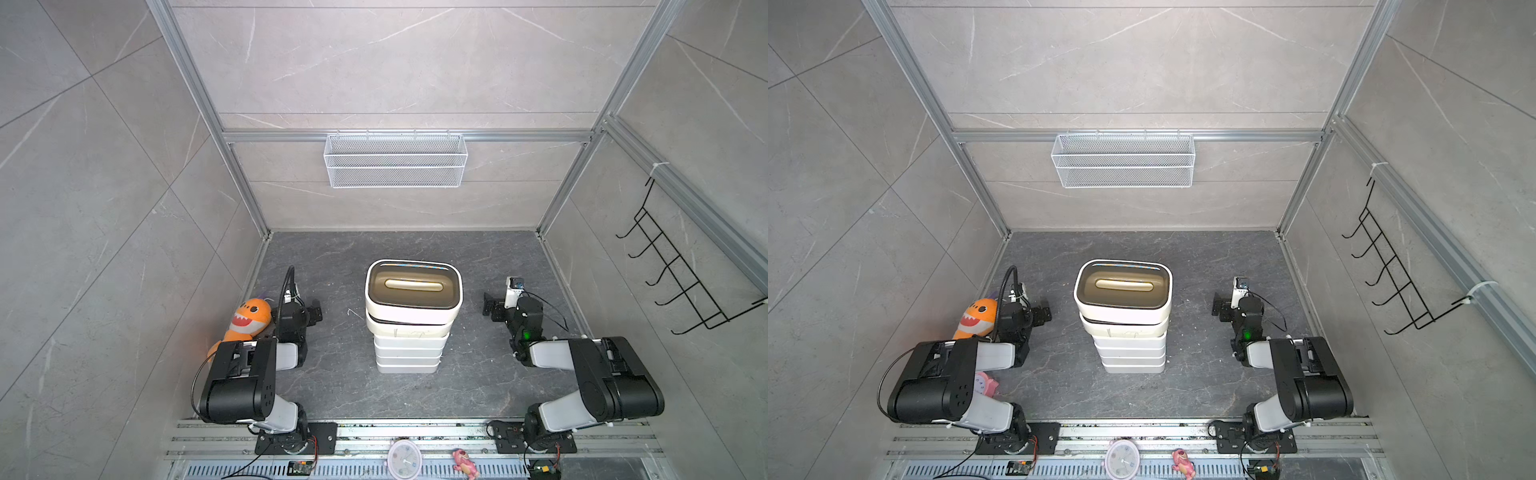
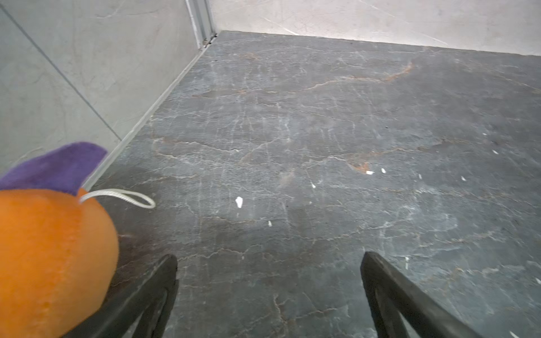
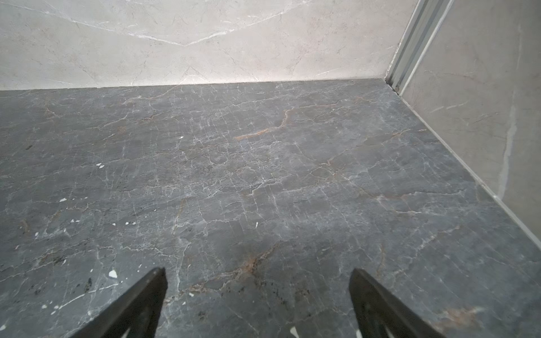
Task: Stack the tissue boxes
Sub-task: Reset both arms
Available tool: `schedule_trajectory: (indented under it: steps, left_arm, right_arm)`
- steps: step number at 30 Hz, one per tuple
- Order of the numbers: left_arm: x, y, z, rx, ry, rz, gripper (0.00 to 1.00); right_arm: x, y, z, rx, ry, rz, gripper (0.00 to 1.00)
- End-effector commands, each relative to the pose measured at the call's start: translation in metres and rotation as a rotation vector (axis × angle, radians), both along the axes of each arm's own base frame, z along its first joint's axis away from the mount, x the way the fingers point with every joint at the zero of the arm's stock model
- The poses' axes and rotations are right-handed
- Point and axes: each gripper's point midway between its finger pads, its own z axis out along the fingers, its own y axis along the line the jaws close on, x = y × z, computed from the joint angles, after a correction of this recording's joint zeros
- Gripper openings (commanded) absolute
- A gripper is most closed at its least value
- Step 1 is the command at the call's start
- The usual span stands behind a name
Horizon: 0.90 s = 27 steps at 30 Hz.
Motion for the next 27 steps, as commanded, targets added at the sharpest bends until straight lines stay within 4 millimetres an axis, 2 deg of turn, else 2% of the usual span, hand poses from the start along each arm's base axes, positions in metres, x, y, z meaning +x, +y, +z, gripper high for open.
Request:
schedule_trajectory:
  steps: [1, 6, 7, 9, 11, 12, 13, 14, 15, 17, 19, 21, 24, 27]
  left_arm:
    - [0.012, -0.011, 0.015, 0.009, -0.040, -0.072, 1.00]
    - [0.008, -0.032, 0.019, 0.005, -0.074, -0.205, 1.00]
    - [0.006, -0.023, 0.018, 0.000, -0.079, -0.145, 1.00]
    - [-0.004, 0.017, 0.022, -0.011, -0.127, 0.083, 1.00]
    - [-0.007, 0.015, 0.022, -0.028, -0.128, 0.063, 1.00]
    - [-0.003, 0.009, 0.021, -0.027, -0.124, 0.023, 1.00]
    - [0.004, -0.006, 0.017, -0.019, -0.092, -0.075, 1.00]
    - [0.010, -0.030, 0.013, 0.001, -0.038, -0.204, 1.00]
    - [0.011, -0.035, 0.019, 0.008, -0.057, -0.214, 1.00]
    - [0.008, -0.022, 0.018, 0.008, -0.072, -0.135, 1.00]
    - [0.001, 0.009, 0.022, 0.005, -0.098, 0.064, 1.00]
    - [0.002, 0.009, 0.018, -0.005, -0.080, 0.051, 1.00]
    - [0.010, -0.006, 0.017, 0.005, -0.051, -0.036, 1.00]
    - [0.010, -0.004, 0.016, 0.008, -0.047, -0.027, 1.00]
  right_arm:
    - [0.004, 0.001, 0.006, -0.003, -0.022, 0.006, 1.00]
    - [0.004, 0.001, 0.006, -0.003, -0.021, 0.006, 1.00]
    - [0.004, 0.001, 0.006, -0.003, -0.022, 0.006, 1.00]
    - [0.004, 0.001, 0.006, -0.004, -0.022, 0.006, 1.00]
    - [0.004, 0.001, 0.006, -0.003, -0.022, 0.005, 1.00]
    - [0.004, 0.001, 0.005, -0.003, -0.021, 0.006, 1.00]
    - [0.004, 0.000, 0.005, -0.003, -0.021, 0.005, 1.00]
    - [0.004, 0.001, 0.005, -0.003, -0.021, 0.006, 1.00]
    - [0.004, 0.000, 0.005, -0.003, -0.020, 0.005, 1.00]
    - [0.004, 0.001, 0.005, -0.003, -0.021, 0.006, 1.00]
    - [0.004, 0.000, 0.005, -0.004, -0.021, 0.005, 1.00]
    - [0.004, 0.001, 0.006, -0.004, -0.023, 0.006, 1.00]
    - [0.004, 0.000, 0.005, -0.003, -0.021, 0.005, 1.00]
    - [0.004, 0.001, 0.006, -0.003, -0.022, 0.006, 1.00]
